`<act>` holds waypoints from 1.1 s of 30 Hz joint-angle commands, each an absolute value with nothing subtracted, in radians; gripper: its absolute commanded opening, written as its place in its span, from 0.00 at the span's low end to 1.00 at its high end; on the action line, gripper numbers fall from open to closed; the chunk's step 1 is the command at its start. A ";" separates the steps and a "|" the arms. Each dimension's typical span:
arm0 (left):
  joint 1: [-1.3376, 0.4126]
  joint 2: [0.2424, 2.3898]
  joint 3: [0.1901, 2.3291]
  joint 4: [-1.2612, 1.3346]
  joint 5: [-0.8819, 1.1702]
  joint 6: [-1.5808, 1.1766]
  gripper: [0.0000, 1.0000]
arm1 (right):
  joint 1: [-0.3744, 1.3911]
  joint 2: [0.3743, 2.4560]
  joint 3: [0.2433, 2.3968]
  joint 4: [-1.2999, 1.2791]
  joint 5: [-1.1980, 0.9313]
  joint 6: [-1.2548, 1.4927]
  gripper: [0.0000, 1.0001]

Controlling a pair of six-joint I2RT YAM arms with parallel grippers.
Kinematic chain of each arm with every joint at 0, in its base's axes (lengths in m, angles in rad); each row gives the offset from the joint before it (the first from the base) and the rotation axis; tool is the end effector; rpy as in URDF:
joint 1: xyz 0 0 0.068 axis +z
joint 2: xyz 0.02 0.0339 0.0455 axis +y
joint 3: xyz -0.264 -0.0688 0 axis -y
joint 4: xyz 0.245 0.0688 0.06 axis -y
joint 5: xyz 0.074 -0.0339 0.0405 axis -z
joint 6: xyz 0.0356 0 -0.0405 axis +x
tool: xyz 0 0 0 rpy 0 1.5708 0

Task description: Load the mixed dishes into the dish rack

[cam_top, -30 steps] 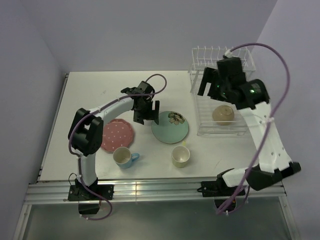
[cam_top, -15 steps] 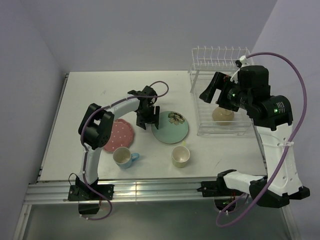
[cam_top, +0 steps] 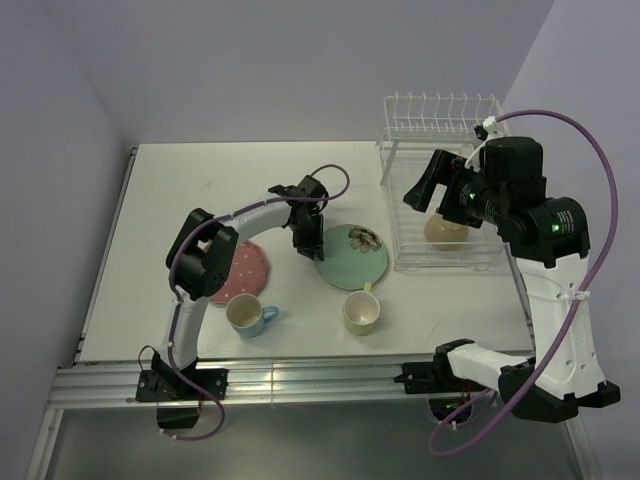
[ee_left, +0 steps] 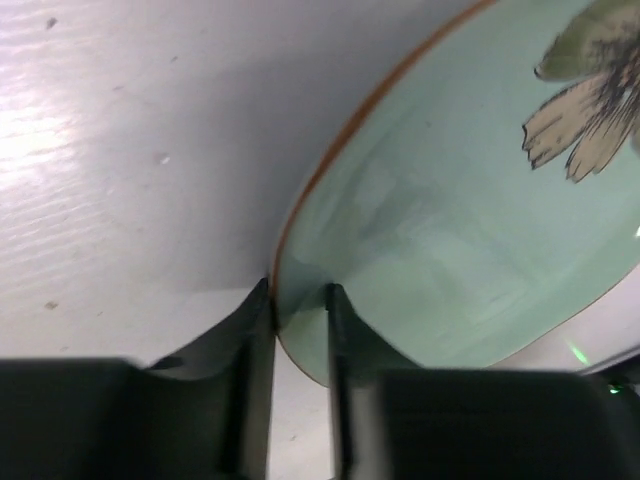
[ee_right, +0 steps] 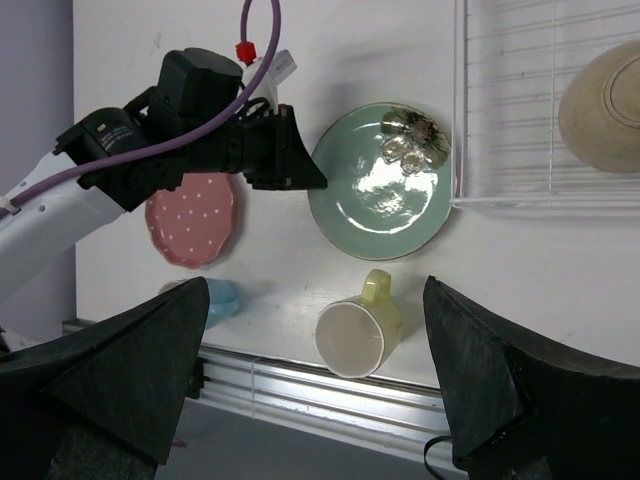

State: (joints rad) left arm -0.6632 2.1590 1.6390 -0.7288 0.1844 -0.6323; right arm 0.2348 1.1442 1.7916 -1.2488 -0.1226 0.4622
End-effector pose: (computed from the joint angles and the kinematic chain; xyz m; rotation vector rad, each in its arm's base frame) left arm 0.3454 -0.2781 0.1601 0.0900 2.9520 -0.5071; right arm 0.1547 0.0415 0.4876 0.1802 2.2089 0.5261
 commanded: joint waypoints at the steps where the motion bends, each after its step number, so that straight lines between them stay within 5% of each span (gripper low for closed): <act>1: -0.673 2.201 1.595 -0.712 0.127 -0.629 0.17 | 0.225 1.117 1.757 -1.220 -0.138 0.440 0.95; 3: -0.672 2.188 1.572 -0.710 0.118 -0.632 0.00 | 0.224 1.108 1.735 -1.212 -0.147 0.437 0.95; 15: -0.617 1.913 1.471 -0.739 0.026 -0.640 0.00 | 0.225 1.117 1.580 -1.117 -0.302 0.433 0.94; 33: -0.496 1.583 1.549 -0.795 0.193 -0.689 0.00 | 0.242 1.177 1.269 -0.802 -0.569 0.555 0.91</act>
